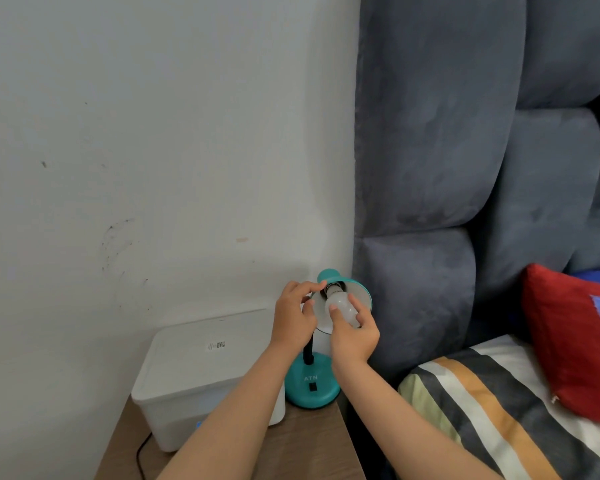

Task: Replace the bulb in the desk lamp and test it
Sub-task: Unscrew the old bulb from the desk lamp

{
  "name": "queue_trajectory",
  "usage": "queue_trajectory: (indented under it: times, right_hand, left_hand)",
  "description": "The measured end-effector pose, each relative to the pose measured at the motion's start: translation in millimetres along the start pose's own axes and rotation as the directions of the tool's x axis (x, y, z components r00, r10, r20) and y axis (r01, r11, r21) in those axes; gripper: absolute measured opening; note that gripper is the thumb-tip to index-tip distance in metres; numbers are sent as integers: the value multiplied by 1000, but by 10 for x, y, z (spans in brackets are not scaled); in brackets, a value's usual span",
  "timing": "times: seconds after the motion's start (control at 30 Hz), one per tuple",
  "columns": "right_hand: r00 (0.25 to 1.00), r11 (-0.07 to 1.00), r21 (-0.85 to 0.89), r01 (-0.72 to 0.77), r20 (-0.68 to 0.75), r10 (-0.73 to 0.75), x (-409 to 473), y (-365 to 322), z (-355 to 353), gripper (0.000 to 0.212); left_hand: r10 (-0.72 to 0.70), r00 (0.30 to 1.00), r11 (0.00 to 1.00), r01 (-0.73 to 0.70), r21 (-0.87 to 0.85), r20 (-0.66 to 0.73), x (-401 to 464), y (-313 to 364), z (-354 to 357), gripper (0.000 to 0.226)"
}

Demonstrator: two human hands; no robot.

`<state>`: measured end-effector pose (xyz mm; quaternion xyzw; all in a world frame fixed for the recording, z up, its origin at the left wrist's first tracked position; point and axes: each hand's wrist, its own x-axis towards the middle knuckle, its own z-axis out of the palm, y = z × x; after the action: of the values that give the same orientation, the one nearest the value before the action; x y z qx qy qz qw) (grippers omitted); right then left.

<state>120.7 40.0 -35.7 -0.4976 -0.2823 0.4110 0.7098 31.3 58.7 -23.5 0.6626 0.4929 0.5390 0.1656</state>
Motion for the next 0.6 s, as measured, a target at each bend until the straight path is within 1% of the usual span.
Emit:
queue_trajectory:
  times: [0.07, 0.17, 0.23, 0.5, 0.53, 0.6]
  right_hand:
    - [1000, 1000, 22, 3, -11, -3, 16, -20, 3, 39]
    - [999, 999, 12, -41, -26, 42, 16, -15, 33, 59]
    - [998, 998, -17, -53, -22, 53, 17, 3, 51, 65]
    - [1000, 999, -39, -8, 28, 9, -6, -3, 27, 56]
    - [1000, 1000, -28, -9, 27, 10, -12, -3, 29, 54]
    - [1000, 1000, 7, -8, 26, 7, -14, -10, 24, 40]
  left_hand:
    - [0, 1000, 1000, 0, 1, 3, 0, 1, 8, 45]
    - [0, 1000, 1000, 0, 1, -4, 3, 2, 11, 45]
    - [2, 1000, 1000, -2, 10, -5, 4, -5, 9, 45]
    - [7, 1000, 1000, -7, 20, -8, 5, -20, 11, 43]
    - [7, 1000, 1000, -7, 23, -7, 3, -18, 9, 43]
    - [8, 1000, 1000, -8, 24, -3, -1, -17, 7, 42]
